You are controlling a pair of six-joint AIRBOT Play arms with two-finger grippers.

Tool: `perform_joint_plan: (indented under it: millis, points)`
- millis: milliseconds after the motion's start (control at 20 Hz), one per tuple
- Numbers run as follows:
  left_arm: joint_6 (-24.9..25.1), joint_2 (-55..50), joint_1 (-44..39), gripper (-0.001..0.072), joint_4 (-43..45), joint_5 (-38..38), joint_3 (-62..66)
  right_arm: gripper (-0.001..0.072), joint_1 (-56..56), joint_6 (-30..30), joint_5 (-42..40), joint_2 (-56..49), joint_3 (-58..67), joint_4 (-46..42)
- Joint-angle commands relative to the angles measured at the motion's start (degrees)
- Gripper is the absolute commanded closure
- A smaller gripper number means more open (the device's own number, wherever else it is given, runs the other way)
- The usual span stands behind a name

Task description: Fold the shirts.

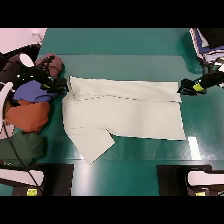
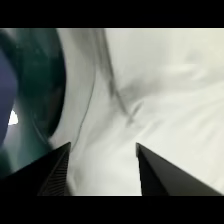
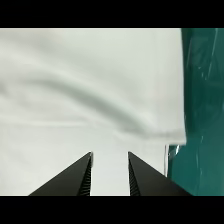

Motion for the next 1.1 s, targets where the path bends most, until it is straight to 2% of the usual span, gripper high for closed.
perform_joint_plan:
  millis: [0, 50, 100, 300, 450, 600, 800, 1000, 1050]
  points:
    - [-0.3, 10.0, 0.0, 0.0225, 4.1, -4.4, -8.7, 0.0395, -1.6, -0.2, 2.9, 8.6, -6.1, 0.9]
    - [-0.5, 13.7, 0.0, 0.0226, 3.8, -4.8, -13.8, 0.0283, -2.1, -0.2, 3.6, 11.5, -8.5, 1.1]
    - [-0.7, 17.7, 0.0, 0.0225, 2.0, -4.7, -19.9, 0.0253, -2.7, -0.2, 3.8, 14.1, -10.8, 1.5]
    - [-2.4, 30.3, 0.0, 0.0226, -4.6, -1.9, -41.7, 0.0256, -4.0, -0.2, 2.3, 21.7, -17.5, 4.5]
    - [-2.2, 33.1, 0.0, 0.0226, -10.0, -0.1, -50.2, 0.0263, -4.0, -0.2, 2.3, 23.6, -17.8, 4.4]
    - [-2.1, 33.1, 0.0, 0.0226, -10.8, 3.9, -53.8, 0.0263, -4.0, -0.2, 2.3, 24.6, -17.8, 4.4]
    - [0.9, 33.0, -0.6, 0.0226, -18.1, 10.7, -54.1, 0.0263, -4.0, -0.2, 2.4, 24.9, -17.8, 4.4]
    - [-0.1, 32.9, -6.1, 0.0240, -19.7, 15.0, -54.2, 0.0263, -3.8, -0.2, 3.8, 24.9, -17.8, 4.3]
    - [-0.7, 32.9, -6.8, 0.0515, -19.8, 14.9, -54.1, 0.0263, -3.9, -0.2, 4.9, 24.9, -17.8, 4.2]
